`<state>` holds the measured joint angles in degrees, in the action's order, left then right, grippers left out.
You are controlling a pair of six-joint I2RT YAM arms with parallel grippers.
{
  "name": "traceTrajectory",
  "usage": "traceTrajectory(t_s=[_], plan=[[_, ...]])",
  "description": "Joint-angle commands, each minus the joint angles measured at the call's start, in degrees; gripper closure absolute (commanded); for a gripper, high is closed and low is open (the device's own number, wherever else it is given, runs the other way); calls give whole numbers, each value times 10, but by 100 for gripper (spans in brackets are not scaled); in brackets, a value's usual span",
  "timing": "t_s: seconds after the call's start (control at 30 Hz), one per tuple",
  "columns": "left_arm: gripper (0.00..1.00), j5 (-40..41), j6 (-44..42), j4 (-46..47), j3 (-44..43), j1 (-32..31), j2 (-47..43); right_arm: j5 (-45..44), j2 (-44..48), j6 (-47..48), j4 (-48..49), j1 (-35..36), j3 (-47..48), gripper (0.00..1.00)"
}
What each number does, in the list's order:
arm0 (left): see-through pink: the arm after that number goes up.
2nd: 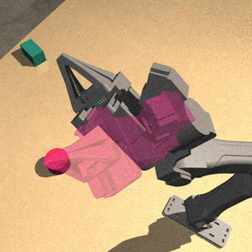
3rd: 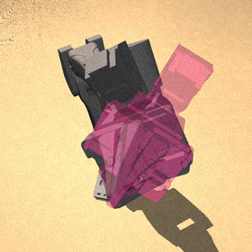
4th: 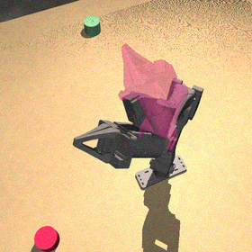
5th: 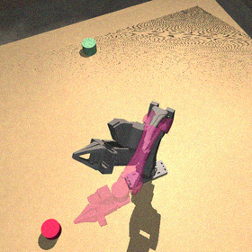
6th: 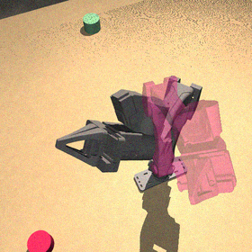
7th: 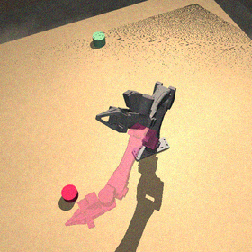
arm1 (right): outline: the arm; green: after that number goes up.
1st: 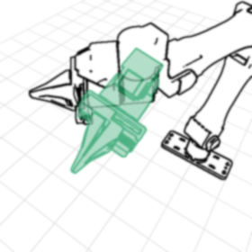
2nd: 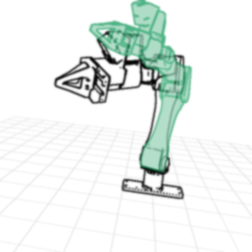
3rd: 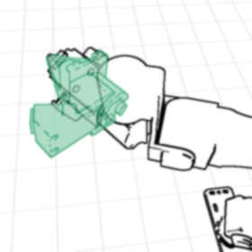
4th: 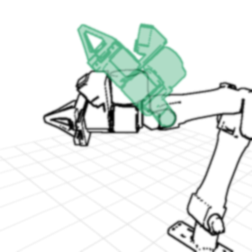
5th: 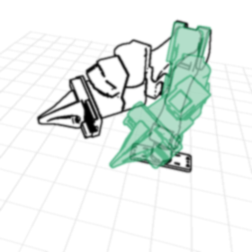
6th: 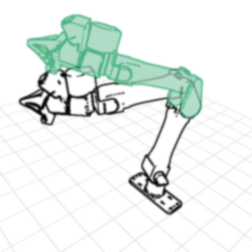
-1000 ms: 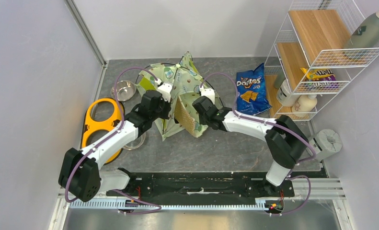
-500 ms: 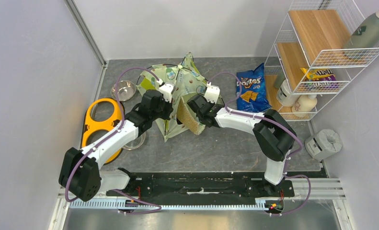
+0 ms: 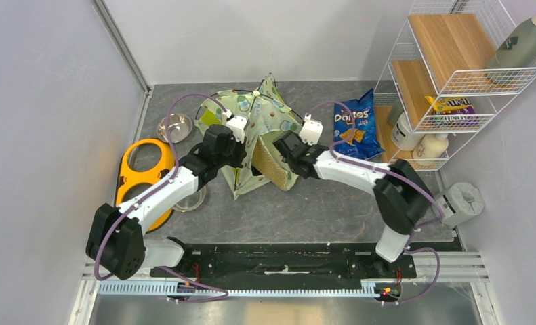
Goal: Set up the pet tent
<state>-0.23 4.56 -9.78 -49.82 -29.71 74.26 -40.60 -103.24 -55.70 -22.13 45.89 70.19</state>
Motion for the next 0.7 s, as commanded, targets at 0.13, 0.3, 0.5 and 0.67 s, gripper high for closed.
traceTrajectory(t_s=[0.13,0.3,0.5,0.67], plan=[[98,-1,8,-63,-4,-5,10,143,146,79,-9,-37,-90,20],[98,-8,8,-64,2,-5,3,276,133,155,121,-83,-146,12],[98,-24,7,-65,2,-5,8,319,87,231,246,-104,-141,17],[98,-25,10,-65,-1,-5,13,353,61,255,312,-104,-131,41]])
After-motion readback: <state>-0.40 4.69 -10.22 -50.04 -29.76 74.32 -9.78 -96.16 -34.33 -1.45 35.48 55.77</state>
